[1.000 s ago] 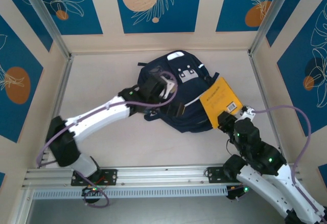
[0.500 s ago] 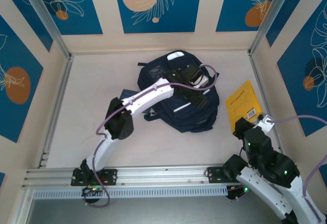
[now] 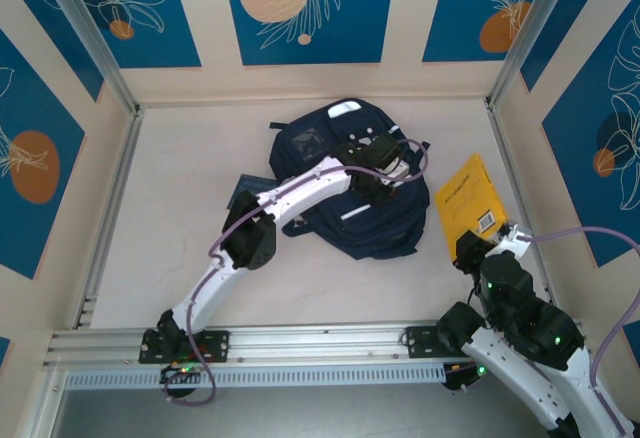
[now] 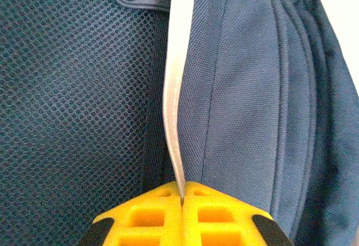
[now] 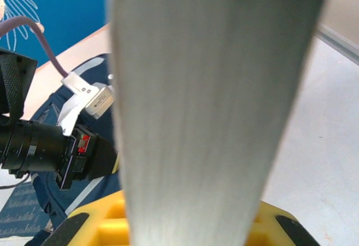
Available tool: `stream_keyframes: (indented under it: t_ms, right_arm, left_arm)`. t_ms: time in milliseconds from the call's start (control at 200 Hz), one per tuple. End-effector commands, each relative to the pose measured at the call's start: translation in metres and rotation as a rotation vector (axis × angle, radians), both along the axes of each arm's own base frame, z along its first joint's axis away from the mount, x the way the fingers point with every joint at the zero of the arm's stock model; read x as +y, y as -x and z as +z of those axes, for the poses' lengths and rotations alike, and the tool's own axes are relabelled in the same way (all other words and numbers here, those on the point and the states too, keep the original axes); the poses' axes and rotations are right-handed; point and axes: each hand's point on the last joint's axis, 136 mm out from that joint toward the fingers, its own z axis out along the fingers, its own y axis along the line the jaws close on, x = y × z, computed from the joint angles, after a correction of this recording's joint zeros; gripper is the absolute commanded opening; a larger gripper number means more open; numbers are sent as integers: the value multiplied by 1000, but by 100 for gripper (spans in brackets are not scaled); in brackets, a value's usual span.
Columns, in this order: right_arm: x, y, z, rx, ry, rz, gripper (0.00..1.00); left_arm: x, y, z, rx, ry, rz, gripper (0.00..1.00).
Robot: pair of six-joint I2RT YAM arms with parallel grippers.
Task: Pack the student bag
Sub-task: Open the student bag at the top-center of the table, then place the book in the student bag.
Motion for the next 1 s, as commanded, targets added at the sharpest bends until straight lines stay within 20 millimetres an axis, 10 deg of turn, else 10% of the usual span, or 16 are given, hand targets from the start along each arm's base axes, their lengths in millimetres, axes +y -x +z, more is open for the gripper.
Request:
stream_keyframes:
  t_ms: [0, 275, 995]
  right_arm:
    - [9, -5, 31, -123, -57, 43, 4]
    - [7, 3, 31, -116, -104, 56, 4]
    - [78, -3, -2, 34, -589, 229, 5]
  left_arm:
    - [5, -6, 64, -31, 112, 26, 0]
    - [36, -25, 159, -88, 296, 78, 0]
    - [67, -53, 236, 13, 612, 142, 0]
